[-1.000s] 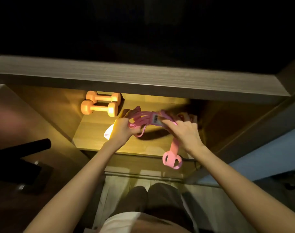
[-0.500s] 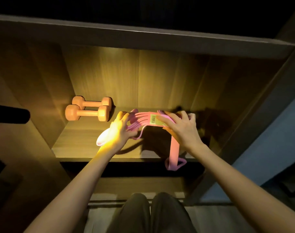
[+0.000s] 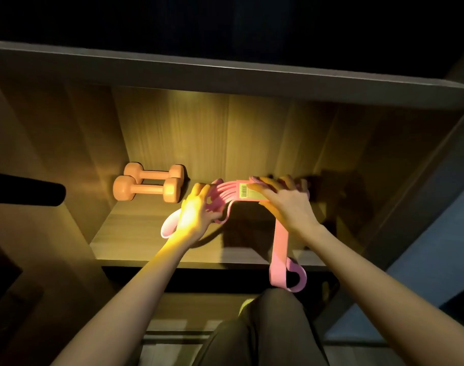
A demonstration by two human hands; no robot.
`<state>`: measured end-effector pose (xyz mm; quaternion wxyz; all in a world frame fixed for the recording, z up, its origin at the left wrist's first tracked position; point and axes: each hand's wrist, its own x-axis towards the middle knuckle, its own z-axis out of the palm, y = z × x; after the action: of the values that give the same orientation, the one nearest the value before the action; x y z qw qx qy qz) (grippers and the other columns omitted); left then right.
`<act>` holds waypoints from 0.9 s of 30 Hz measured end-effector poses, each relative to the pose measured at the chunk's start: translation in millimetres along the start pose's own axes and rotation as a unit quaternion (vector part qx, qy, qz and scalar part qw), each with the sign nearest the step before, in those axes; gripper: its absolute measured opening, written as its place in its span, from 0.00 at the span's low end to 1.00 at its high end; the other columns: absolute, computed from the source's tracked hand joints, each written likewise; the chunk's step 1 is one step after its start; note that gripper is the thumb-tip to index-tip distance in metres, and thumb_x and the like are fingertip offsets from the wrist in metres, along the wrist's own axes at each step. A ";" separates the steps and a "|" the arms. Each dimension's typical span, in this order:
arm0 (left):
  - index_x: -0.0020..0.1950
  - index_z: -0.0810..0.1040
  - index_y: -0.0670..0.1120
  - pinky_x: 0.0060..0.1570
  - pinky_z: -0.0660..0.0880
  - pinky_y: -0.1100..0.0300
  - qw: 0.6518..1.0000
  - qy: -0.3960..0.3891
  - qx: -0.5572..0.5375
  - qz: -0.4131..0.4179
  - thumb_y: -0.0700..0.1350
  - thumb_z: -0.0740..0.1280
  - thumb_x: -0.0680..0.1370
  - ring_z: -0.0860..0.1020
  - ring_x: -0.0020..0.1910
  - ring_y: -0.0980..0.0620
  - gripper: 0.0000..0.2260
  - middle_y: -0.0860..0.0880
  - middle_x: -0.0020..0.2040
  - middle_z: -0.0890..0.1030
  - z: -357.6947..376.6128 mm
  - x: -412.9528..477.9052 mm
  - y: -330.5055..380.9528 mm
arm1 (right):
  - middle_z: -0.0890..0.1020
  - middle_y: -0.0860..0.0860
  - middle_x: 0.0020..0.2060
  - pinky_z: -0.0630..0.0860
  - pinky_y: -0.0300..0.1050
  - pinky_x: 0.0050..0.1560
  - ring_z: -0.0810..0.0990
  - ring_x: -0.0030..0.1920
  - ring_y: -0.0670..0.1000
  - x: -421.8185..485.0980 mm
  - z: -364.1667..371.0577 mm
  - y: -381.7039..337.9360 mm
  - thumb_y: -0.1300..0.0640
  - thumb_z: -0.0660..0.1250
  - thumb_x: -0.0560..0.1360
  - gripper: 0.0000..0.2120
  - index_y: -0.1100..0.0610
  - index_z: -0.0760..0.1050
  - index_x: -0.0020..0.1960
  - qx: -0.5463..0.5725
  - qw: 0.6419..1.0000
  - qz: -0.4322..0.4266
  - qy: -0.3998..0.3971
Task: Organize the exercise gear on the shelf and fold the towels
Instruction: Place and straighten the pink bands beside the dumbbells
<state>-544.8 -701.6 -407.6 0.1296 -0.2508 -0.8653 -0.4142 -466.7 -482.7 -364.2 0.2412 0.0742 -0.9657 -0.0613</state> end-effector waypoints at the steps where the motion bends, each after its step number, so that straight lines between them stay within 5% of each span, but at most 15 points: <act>1: 0.70 0.70 0.48 0.48 0.77 0.59 1.000 0.000 0.008 -0.004 0.40 0.76 0.68 0.76 0.53 0.50 0.32 0.51 0.55 0.72 4.5 2.2 -4.0 | 0.80 0.56 0.58 0.76 0.62 0.56 0.78 0.57 0.62 1.3 9.7 3.1 0.57 0.68 0.77 0.27 0.46 0.63 0.73 0.013 0.999 0.018 -0.032; 3: 0.71 0.70 0.48 0.50 0.77 0.53 1.000 -0.005 0.010 -0.010 0.39 0.75 0.69 0.77 0.53 0.48 0.31 0.48 0.56 0.74 13.2 7.2 -12.0 | 0.65 0.48 0.72 0.62 0.60 0.68 0.65 0.69 0.57 1.8 33.1 10.2 0.49 0.58 0.81 0.28 0.40 0.49 0.77 -0.005 0.996 0.033 -0.078; 5: 0.70 0.71 0.46 0.51 0.77 0.49 1.000 -0.021 0.017 -0.010 0.39 0.74 0.70 0.77 0.53 0.45 0.30 0.46 0.56 0.74 22.9 13.8 -22.0 | 0.59 0.44 0.74 0.56 0.56 0.69 0.60 0.70 0.54 4.9 52.7 16.6 0.45 0.55 0.81 0.29 0.39 0.43 0.77 -0.012 0.995 0.030 -0.091; 11: 0.73 0.67 0.50 0.57 0.72 0.51 0.985 -0.124 0.111 -0.039 0.44 0.72 0.70 0.76 0.57 0.45 0.32 0.47 0.60 0.74 52.8 32.2 -49.2 | 0.63 0.44 0.73 0.57 0.51 0.67 0.62 0.69 0.52 11.1 99.0 25.9 0.44 0.58 0.80 0.29 0.39 0.49 0.76 0.040 0.982 0.068 -0.172; 18: 0.75 0.62 0.51 0.60 0.66 0.51 0.973 -0.151 0.173 -0.019 0.55 0.71 0.71 0.70 0.62 0.44 0.35 0.46 0.64 0.71 74.4 45.2 -74.5 | 0.70 0.46 0.70 0.65 0.49 0.67 0.69 0.68 0.51 3.7 141.2 30.1 0.48 0.62 0.79 0.28 0.43 0.56 0.76 0.135 0.969 0.112 -0.173; 22: 0.78 0.48 0.55 0.71 0.45 0.38 0.948 -0.198 0.248 -0.028 0.62 0.64 0.75 0.50 0.76 0.39 0.38 0.43 0.77 0.51 77.6 46.3 -78.6 | 0.67 0.47 0.72 0.63 0.50 0.69 0.66 0.70 0.52 2.8 150.8 31.5 0.46 0.61 0.79 0.28 0.43 0.57 0.76 0.136 0.968 0.116 -0.177; 24: 0.77 0.39 0.57 0.70 0.39 0.35 0.935 -0.209 0.288 -0.011 0.67 0.58 0.75 0.39 0.76 0.39 0.39 0.42 0.78 0.39 74.7 45.6 -76.6 | 0.57 0.49 0.76 0.54 0.56 0.72 0.55 0.75 0.55 1.8 154.0 30.0 0.44 0.60 0.79 0.29 0.40 0.53 0.76 0.137 0.956 0.136 -0.221; 27: 0.76 0.37 0.58 0.70 0.37 0.37 0.934 -0.217 0.282 0.008 0.69 0.53 0.75 0.37 0.76 0.42 0.38 0.44 0.78 0.36 65.0 39.5 -71.2 | 0.40 0.47 0.77 0.44 0.65 0.72 0.39 0.76 0.59 0.3 151.8 24.9 0.43 0.60 0.78 0.31 0.33 0.48 0.75 0.162 0.934 0.167 -0.273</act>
<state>-617.6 -675.8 -477.5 0.0070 -0.2947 -0.9516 -0.0875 -541.9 -445.8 -493.2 -0.0399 -0.0697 -0.9896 0.1195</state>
